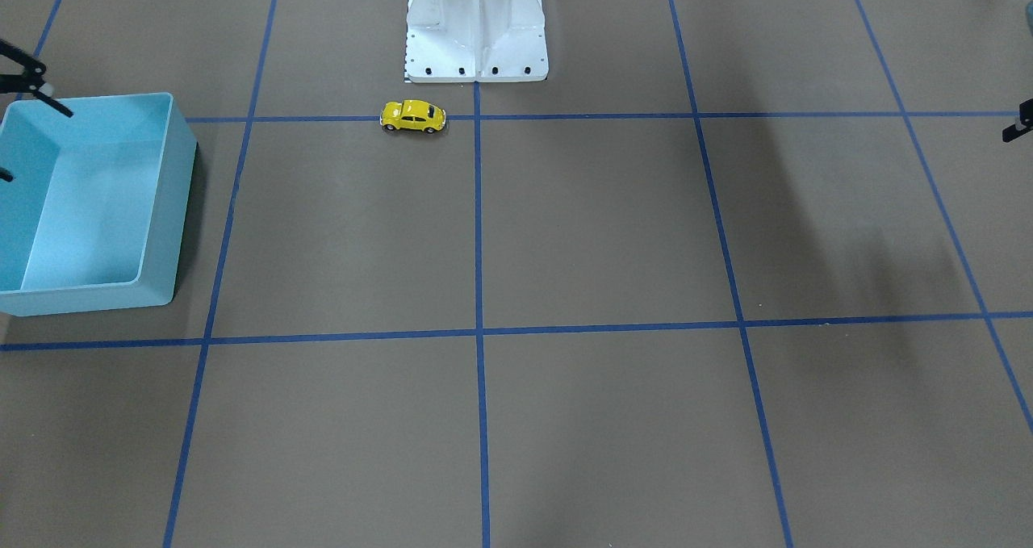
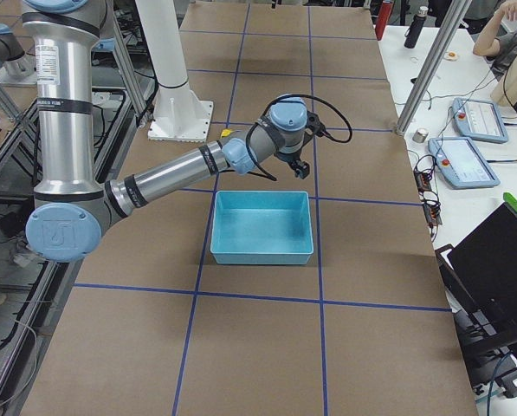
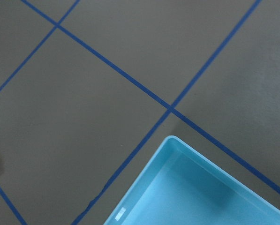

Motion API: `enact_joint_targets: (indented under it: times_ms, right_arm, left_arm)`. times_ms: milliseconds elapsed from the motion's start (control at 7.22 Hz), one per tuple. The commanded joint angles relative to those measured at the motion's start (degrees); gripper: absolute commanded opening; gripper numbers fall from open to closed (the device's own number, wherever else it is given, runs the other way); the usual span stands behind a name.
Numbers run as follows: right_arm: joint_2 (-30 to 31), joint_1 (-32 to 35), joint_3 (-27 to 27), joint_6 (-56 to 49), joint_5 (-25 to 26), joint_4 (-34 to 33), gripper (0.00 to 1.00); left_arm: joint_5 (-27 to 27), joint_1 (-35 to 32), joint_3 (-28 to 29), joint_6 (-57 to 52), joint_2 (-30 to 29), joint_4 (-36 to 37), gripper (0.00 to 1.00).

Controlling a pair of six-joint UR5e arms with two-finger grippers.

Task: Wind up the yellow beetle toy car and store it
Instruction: 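Move the right gripper over to the stopped yellow car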

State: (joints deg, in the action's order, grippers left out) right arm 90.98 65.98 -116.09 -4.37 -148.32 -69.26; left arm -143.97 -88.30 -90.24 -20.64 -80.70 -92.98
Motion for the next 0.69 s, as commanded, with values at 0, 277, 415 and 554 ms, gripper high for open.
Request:
enact_joint_targets:
  times_ms: [0, 277, 415, 554]
  right_arm:
    - [-1.06, -12.22, -0.54, 14.9, 6.15, 11.28, 0.99]
    - [-0.89, -28.37, -4.73, 20.18, 23.15, 14.86, 0.99]
    - [-1.24, -37.07, -5.46, 20.37, 30.04, 14.86, 0.99]
    - [-2.29, -45.86, -5.73, 20.19, 39.33, 14.86, 0.99]
  left_arm:
    - [0.1, -1.35, 0.15, 0.16, -0.25, -0.01, 1.0]
    - [0.45, -1.44, -0.72, 1.47, -1.29, -0.18, 1.0]
    - [2.8, -1.44, -1.51, 1.57, -2.09, -0.19, 1.0]
    - [4.47, -1.35, -3.35, 1.66, -3.14, -0.19, 1.0]
